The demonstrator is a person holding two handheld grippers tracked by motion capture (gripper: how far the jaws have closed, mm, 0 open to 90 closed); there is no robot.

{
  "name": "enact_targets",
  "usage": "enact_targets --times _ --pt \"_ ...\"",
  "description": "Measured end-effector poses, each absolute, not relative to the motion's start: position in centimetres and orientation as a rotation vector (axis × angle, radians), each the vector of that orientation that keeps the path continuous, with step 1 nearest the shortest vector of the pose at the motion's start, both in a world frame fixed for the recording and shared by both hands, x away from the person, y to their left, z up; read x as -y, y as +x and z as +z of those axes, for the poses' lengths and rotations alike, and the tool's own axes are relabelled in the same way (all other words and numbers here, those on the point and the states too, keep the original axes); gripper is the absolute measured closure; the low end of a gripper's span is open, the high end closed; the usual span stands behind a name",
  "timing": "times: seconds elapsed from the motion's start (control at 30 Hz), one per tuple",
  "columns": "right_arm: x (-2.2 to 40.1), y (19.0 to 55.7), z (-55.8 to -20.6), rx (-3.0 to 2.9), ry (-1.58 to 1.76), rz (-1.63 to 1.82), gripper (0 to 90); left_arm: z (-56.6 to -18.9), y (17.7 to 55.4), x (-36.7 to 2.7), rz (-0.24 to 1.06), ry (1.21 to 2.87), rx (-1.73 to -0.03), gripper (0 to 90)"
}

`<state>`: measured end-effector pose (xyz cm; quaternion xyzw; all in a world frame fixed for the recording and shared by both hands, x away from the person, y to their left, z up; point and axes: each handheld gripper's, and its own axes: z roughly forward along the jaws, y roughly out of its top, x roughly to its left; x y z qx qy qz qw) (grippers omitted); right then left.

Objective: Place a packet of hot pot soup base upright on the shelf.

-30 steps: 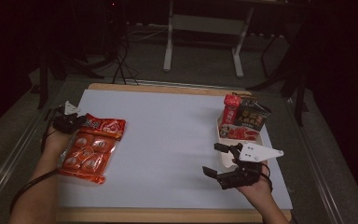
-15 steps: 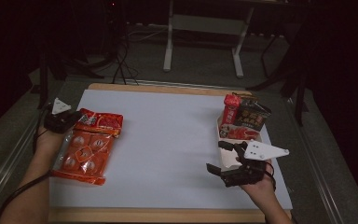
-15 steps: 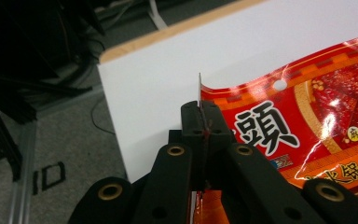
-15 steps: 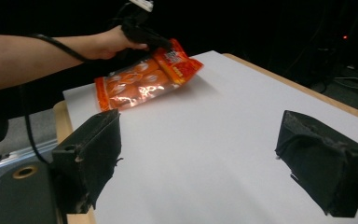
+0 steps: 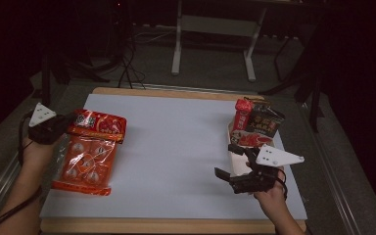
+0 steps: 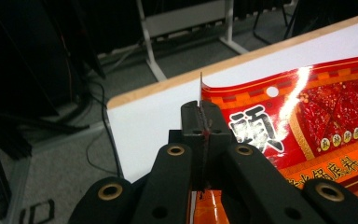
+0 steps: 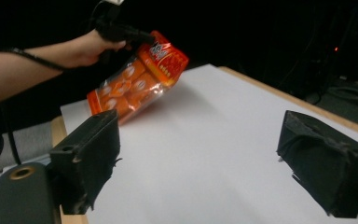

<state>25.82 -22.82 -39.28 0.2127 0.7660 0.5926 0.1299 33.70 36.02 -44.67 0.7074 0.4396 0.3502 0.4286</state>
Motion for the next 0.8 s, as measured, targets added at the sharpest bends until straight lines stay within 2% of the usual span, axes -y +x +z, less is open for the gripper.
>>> enact_targets --times 0.2,0.33,0.8 --pt "21.6 26.0 -38.8 -2.201 0.572 1.698 13.9 -43.2 31.5 -35.4 0.909 1.728 -1.043 90.0" --pt "19.7 26.0 -38.7 -2.263 0.59 1.65 10.5 -42.1 30.1 -34.5 0.973 1.742 -1.002 90.0" --pt "12.6 27.2 -40.1 -2.352 0.488 1.723 12.7 -39.9 27.4 -32.3 0.973 1.74 -0.874 90.0"
